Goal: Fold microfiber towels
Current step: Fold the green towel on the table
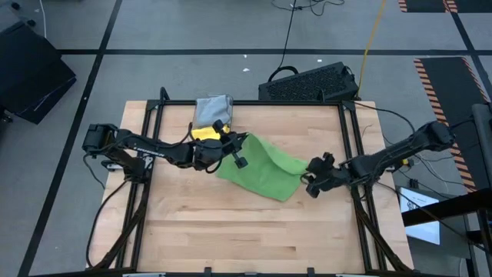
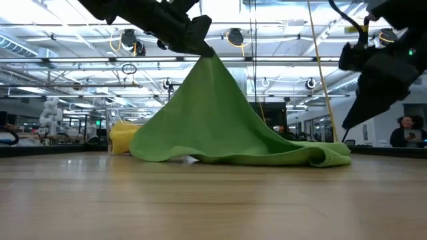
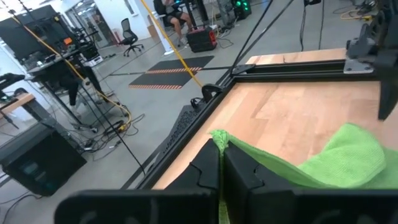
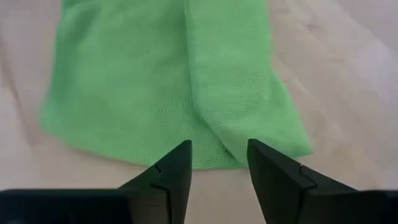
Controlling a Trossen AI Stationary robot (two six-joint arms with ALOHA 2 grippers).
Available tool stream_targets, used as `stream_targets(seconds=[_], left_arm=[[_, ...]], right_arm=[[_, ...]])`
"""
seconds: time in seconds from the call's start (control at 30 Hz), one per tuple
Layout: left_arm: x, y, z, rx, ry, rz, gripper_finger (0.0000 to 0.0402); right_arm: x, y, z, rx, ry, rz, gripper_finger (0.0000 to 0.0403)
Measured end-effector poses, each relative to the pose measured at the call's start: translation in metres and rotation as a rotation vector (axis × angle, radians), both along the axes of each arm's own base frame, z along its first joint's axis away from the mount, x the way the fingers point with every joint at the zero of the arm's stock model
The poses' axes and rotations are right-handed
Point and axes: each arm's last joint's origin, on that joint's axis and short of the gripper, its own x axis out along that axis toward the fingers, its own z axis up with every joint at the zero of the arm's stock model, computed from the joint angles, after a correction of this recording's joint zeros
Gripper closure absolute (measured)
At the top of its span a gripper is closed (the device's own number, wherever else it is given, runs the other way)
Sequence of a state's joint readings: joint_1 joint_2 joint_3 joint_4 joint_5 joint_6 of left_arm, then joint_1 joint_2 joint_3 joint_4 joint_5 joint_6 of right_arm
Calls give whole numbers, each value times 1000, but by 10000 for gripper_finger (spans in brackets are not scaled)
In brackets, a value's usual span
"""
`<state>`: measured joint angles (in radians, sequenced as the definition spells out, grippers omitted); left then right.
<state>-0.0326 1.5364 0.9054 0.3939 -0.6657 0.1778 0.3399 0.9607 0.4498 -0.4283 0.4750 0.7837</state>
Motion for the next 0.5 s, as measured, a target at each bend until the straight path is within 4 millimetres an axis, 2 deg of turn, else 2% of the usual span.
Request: stream_targets(seconds=[0.1, 0.23, 0.5], left_arm=[[0, 0, 0, -5, -1, -10, 390], [0, 0, 0, -5, 1, -10, 397], [0, 0, 0, -3, 3, -11, 396]], right_arm=[[7, 3, -14, -66, 49, 23, 242], [6, 2, -29, -78, 147, -57, 219], [6, 6, -34, -9, 180, -25, 222]])
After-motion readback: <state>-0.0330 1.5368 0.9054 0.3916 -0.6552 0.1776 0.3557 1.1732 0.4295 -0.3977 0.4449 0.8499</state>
